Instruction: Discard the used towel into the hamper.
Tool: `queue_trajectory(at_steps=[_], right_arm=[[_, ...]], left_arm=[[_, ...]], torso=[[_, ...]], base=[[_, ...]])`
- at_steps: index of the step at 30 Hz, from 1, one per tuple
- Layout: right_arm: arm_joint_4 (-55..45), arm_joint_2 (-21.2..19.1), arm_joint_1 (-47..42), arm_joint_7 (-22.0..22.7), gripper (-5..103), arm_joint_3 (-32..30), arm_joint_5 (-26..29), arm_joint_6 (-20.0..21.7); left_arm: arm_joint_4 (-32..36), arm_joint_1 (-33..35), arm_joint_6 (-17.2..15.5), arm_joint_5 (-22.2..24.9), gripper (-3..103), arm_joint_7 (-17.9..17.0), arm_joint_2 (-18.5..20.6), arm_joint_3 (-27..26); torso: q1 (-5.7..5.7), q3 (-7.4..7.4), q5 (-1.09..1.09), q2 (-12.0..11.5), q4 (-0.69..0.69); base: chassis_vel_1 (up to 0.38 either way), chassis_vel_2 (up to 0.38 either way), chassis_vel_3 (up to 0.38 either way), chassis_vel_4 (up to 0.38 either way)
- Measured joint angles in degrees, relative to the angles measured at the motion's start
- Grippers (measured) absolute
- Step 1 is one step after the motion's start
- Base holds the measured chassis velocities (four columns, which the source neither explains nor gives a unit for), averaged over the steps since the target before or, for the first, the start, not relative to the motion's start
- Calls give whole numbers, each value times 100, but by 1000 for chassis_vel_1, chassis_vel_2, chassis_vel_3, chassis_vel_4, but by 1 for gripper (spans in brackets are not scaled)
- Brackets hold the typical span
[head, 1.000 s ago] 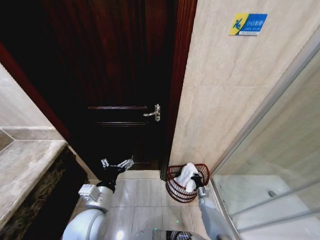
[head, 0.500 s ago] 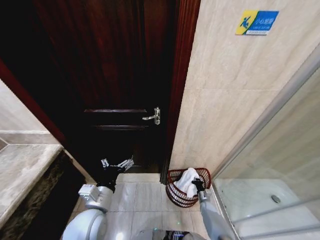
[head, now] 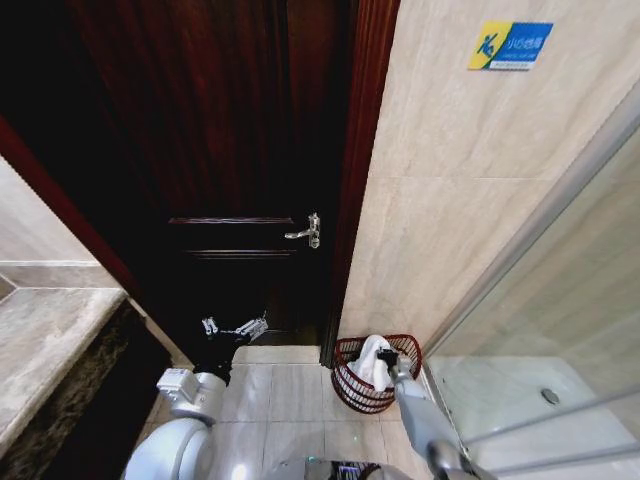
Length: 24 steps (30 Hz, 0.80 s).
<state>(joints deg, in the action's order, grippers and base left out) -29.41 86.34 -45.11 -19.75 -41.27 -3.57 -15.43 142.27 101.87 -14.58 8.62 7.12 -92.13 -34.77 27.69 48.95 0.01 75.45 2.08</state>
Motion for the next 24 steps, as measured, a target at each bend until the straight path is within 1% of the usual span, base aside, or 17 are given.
queue_trajectory(at_steps=[1, 2, 4, 6, 7, 8, 10, 12, 13, 14, 15, 17, 18, 19, 20, 21, 24], right_arm=[[-23, 18, -12, -211, 4, 7, 54, 238], [-23, 18, -12, -211, 4, 7, 54, 238], [174, -5, 14, -250, 13, 8, -51, 344], [479, -69, 92, 123, 24, -9, -380, 364], [658, -114, 167, 365, 24, -20, -472, 351], [658, -114, 167, 365, 24, -20, -472, 351], [865, -200, 246, 745, 40, -32, -501, 266], [847, -228, 235, 798, 40, -31, -499, 248], [726, -254, 176, 804, 45, -28, -480, 240], [726, -254, 176, 804, 45, -28, -480, 240], [539, -259, 77, 566, 51, -26, -239, 254], [-4, -249, -225, -460, 61, 31, 505, 553], [-4, -249, -225, -460, 61, 31, 505, 553], [-108, -229, -288, -638, 67, 25, 333, 606], [-60, -213, -291, -563, 73, -11, -211, 520], [80, -210, -291, -198, 78, -89, -1120, 413], [114, -214, -331, 84, 83, -109, -1369, 403]], left_arm=[[0, 0, 0, 0, 100, 0, 0, 0], [0, 0, 0, 0, 100, 0, 0, 0], [0, 0, 0, 0, 100, 0, 1, 0], [0, 0, 0, 0, 100, 0, 0, 0], [0, 0, 0, 0, 100, 0, 1, 0], [0, 0, 0, 0, 100, 0, 1, 0], [0, 0, 0, 0, 100, 0, 0, 0], [0, 0, 0, 0, 100, 0, 0, 0], [0, 0, 0, 0, 100, 0, 0, 0], [0, 0, 0, 0, 100, 0, 0, 0], [0, 0, 0, 0, 100, 0, 0, 0], [0, 0, 0, 0, 100, 0, 0, 0], [0, 0, 0, 0, 100, 0, 0, 0], [0, 0, 0, 0, 100, 0, -1, 0], [0, 0, 0, 0, 100, 0, 0, 0], [0, 0, 0, 0, 100, 0, -1, 0], [0, 0, 0, 0, 100, 0, 0, 0]], torso=[[0, 0, -1, 0, 0], [0, 0, -1, 0, 0], [0, 0, 0, 0, 0], [0, 0, 1, 0, -2], [0, 0, -2, 0, -3], [0, 0, -2, 0, -3], [0, 0, -1, 0, -1], [0, 0, 0, 0, -1], [0, 0, -2, 0, -1], [0, 0, -2, 0, -1], [0, 0, -4, 0, -2], [0, 0, 1, 0, -2], [0, 0, 1, 0, -2], [-1, 0, -1, 0, -2], [-1, -1, -1, 0, 0], [-1, 0, 1, 0, 0], [0, 0, -1, 0, 0]], base=[[0, 0, 0, 0], [0, 0, 0, 0], [0, 0, 0, 0], [0, 0, 0, 0], [0, 0, 0, 0], [0, 0, 0, 0], [0, 0, 0, 0], [0, 0, 0, 0], [0, 0, 0, 0], [0, 0, 0, 0], [0, 0, 0, 0], [0, 0, 0, 0], [0, 0, 0, 0], [0, 0, 0, 0], [0, 0, 0, 0], [0, 0, 0, 0], [0, 0, 0, 0]])
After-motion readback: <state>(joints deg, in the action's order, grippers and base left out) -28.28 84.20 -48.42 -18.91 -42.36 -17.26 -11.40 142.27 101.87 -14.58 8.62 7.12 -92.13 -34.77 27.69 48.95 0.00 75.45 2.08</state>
